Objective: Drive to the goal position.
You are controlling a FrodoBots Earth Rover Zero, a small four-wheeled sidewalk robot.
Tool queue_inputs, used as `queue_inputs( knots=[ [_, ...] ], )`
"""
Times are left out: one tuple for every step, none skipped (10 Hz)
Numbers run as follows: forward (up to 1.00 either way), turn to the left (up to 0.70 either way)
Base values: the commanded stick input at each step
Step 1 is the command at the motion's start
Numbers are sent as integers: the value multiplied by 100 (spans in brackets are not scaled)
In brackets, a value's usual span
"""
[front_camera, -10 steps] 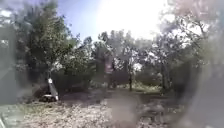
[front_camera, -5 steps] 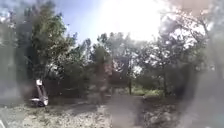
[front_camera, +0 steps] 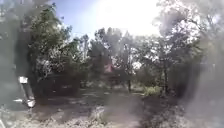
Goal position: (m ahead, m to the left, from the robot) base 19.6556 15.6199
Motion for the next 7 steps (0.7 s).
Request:
queue_inputs(
  knots=[
    [70, 13],
    [70, 0],
    [70, 0],
    [70, 0],
    [70, 0],
    [70, 0],
    [70, 0]
  ],
)
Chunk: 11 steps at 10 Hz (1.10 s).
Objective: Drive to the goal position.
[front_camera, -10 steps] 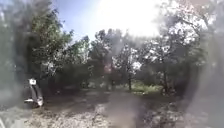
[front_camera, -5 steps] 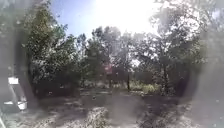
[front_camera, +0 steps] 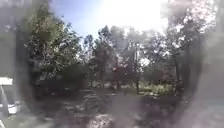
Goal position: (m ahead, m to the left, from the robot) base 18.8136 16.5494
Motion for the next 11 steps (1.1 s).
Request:
queue_inputs(
  knots=[
    [70, 0],
    [70, 0],
    [70, 0],
    [70, 0],
    [70, 0],
    [70, 0],
    [70, 0],
    [70, 0],
    [70, 0],
    [70, 0],
    [70, 0]
  ],
)
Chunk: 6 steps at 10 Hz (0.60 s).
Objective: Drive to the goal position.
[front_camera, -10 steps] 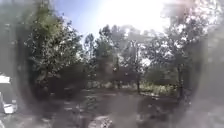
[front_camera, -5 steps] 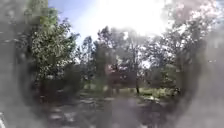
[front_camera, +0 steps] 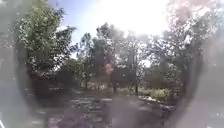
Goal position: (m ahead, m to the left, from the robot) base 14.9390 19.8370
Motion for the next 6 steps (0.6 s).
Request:
queue_inputs(
  knots=[
    [70, 0],
    [70, 0],
    [70, 0],
    [70, 0],
    [70, 0],
    [70, 0]
  ],
)
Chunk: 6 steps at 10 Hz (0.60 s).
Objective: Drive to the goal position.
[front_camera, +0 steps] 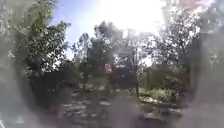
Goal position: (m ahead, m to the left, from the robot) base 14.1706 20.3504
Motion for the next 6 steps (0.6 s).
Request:
queue_inputs(
  knots=[
    [70, 0],
    [70, 0],
    [70, 3],
    [70, 26],
    [70, 35],
    [70, 35]
  ],
)
